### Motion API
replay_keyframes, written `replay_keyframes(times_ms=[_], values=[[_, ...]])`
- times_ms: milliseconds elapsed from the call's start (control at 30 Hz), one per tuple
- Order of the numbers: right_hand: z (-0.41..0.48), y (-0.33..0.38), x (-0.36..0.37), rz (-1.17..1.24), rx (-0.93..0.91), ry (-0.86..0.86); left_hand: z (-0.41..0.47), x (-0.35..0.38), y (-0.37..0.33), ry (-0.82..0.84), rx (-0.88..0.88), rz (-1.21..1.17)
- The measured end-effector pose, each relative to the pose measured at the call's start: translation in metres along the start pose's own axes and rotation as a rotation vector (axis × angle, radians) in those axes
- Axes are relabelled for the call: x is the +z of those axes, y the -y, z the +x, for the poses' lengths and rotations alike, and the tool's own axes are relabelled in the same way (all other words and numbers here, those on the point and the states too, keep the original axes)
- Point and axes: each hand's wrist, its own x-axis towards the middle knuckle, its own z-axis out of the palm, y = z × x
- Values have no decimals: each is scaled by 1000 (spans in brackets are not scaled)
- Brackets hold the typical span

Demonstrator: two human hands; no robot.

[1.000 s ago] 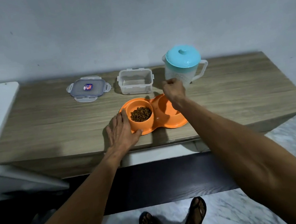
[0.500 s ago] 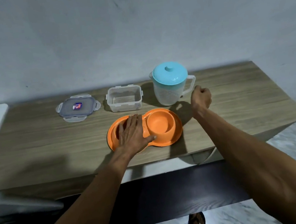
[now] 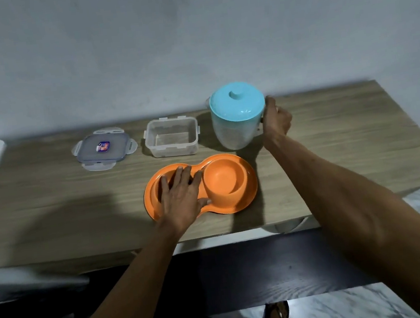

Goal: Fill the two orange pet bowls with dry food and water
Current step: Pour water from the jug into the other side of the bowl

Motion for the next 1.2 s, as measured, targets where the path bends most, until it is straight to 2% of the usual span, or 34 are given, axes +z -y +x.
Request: replay_keyframes(times_ms=[267,733,1033,1200], values=[[-8,21,-14,-120,-82,61,-1,-2,-2,15,-21,-54],[-47,41,-66,-437,-431,52,-3,-5,-3,22,-28,-119],[-64,39,-70,-669,-686,88,0,0,-1,8,-23,-133],[-71,39,-67,-750,-743,82,-1,0,-1,9,-22,-132]])
